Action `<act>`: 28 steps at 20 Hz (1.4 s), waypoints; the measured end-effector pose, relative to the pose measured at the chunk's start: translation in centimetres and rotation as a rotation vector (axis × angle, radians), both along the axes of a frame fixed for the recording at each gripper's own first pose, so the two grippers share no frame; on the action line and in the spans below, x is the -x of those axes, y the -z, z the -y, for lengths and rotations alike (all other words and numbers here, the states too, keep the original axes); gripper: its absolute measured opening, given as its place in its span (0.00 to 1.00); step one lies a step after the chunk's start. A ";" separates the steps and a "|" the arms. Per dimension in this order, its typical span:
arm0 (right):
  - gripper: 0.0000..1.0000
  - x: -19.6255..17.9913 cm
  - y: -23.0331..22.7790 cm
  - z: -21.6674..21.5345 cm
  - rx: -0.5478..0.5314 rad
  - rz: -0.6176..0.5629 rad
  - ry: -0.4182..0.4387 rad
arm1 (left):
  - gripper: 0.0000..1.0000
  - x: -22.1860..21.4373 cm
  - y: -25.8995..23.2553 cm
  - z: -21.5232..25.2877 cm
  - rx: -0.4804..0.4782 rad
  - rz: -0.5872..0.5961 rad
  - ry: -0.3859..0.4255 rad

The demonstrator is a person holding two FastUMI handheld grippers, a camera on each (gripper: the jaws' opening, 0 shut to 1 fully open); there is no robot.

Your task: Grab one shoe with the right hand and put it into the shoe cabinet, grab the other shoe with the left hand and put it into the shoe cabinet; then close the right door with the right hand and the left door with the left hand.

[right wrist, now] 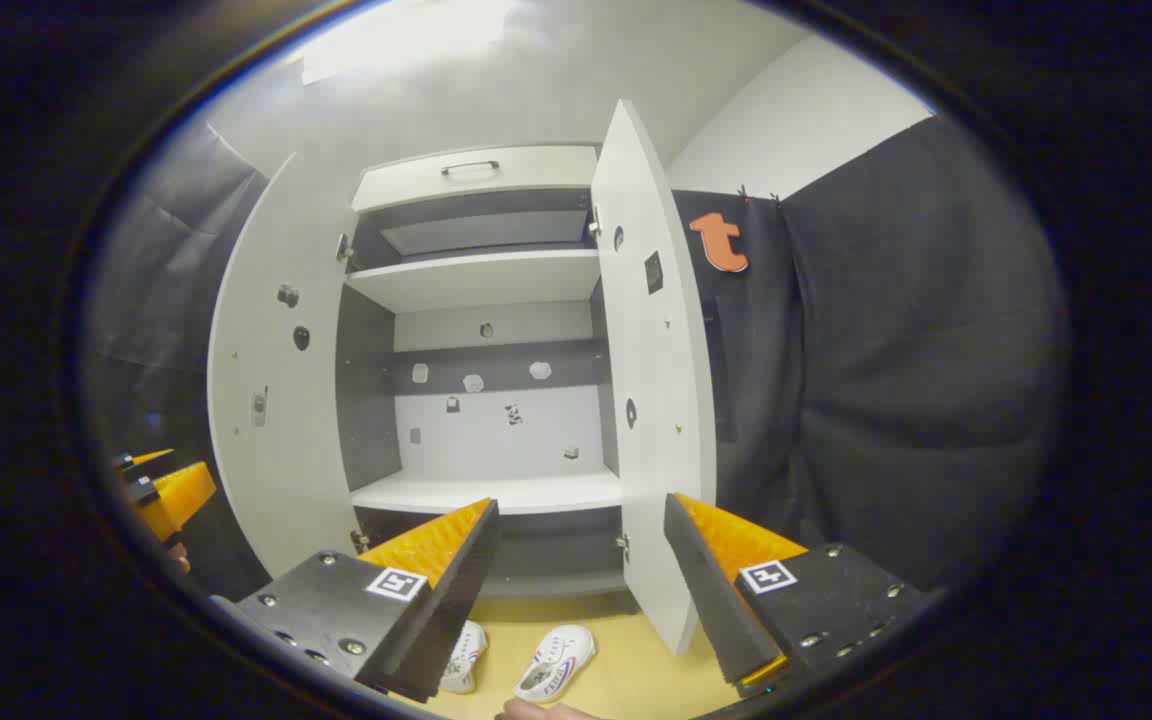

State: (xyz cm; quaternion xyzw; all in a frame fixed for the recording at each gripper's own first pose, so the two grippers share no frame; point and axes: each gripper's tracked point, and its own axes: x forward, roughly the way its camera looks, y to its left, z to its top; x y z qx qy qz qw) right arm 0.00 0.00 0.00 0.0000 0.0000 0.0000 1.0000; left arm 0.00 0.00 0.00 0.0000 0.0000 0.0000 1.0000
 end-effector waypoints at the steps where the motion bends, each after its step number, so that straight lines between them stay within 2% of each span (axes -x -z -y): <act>1: 0.98 -0.1 0.1 0.0 0.001 -0.003 -0.004 | 0.94 -0.2 0.2 0.2 0.005 -0.007 0.000; 2: 0.98 -0.2 0.1 -0.1 0.006 -0.003 -0.009 | 0.96 -0.4 0.5 0.4 0.008 -0.014 0.000; 3: 0.98 -0.2 0.0 -0.1 0.013 -0.001 -0.014 | 0.94 -0.5 0.5 0.3 0.009 -0.015 -0.007; 4: 0.94 0.0 -0.1 0.0 0.019 0.002 -0.013 | 0.94 -0.6 0.5 0.2 0.011 -0.016 -0.014; 5: 0.98 0.1 -0.3 0.0 0.023 0.007 -0.008 | 0.94 -0.5 0.6 0.2 0.013 -0.016 -0.016; 12: 0.98 0.2 -0.4 -0.5 0.077 0.041 0.009 | 0.97 -0.9 1.4 0.4 0.040 -0.024 -0.015; 13: 0.98 0.1 -0.3 -0.6 0.089 0.044 0.006 | 0.94 -1.0 1.3 0.5 0.049 -0.008 -0.002; 14: 0.98 0.1 -0.2 -0.5 0.100 0.045 0.008 | 0.97 -1.2 1.5 0.6 0.056 0.000 0.005; 15: 0.93 0.2 -0.1 -0.5 0.110 0.045 0.009 | 0.96 -1.2 1.7 0.5 0.058 -0.002 0.002; 17: 0.93 -0.1 0.1 -0.7 0.117 0.045 0.001 | 0.96 -1.5 2.4 0.3 0.054 -0.018 -0.008; 22: 0.98 -1.3 2.5 -0.7 0.136 0.022 0.014 | 0.96 -1.2 4.4 -0.4 0.045 -0.041 -0.014; 26: 0.98 -1.1 6.0 -2.2 0.100 -0.042 -0.028 | 0.97 -0.5 6.7 -0.9 0.045 -0.062 -0.028; 27: 0.94 -1.1 7.0 -2.8 0.082 -0.065 -0.046 | 0.97 -0.4 7.4 -0.6 0.042 -0.074 -0.020; 28: 0.98 -1.1 8.2 -3.4 0.070 -0.089 -0.063 | 0.94 -0.4 8.0 -0.3 0.036 -0.089 -0.010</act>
